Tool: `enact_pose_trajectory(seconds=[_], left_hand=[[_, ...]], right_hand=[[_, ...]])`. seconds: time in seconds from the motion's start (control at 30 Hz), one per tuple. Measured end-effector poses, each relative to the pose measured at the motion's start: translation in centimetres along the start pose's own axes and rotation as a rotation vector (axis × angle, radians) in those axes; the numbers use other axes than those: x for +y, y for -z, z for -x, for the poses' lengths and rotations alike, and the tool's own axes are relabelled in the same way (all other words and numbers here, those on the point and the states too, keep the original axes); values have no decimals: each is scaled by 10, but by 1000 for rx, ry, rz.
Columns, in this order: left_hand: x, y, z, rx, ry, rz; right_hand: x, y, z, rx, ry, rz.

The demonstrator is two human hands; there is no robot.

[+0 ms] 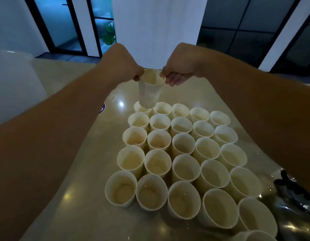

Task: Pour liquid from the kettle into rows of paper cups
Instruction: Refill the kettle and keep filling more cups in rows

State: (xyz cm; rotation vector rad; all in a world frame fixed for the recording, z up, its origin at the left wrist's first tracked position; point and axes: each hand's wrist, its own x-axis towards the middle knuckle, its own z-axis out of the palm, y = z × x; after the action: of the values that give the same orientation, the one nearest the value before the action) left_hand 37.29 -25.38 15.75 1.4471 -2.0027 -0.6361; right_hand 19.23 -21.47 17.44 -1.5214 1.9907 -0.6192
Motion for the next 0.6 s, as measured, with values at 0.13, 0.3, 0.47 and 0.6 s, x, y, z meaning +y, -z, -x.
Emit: enact_pose_trajectory(seconds=[0.13,0.3,0.47,0.6], left_hand=[[-39,17,-25,52,48,12],[-81,13,-43,65,80,51],[-124,-15,-45,49,175,121],[-153,-36,-44,49,241,157]], right_hand=[[-28,-30,-37,11,59,56],[-38,-66,-80,-2,128,165],[-27,-108,-115,18,194,396],[-10,-133,-131,28,241,442]])
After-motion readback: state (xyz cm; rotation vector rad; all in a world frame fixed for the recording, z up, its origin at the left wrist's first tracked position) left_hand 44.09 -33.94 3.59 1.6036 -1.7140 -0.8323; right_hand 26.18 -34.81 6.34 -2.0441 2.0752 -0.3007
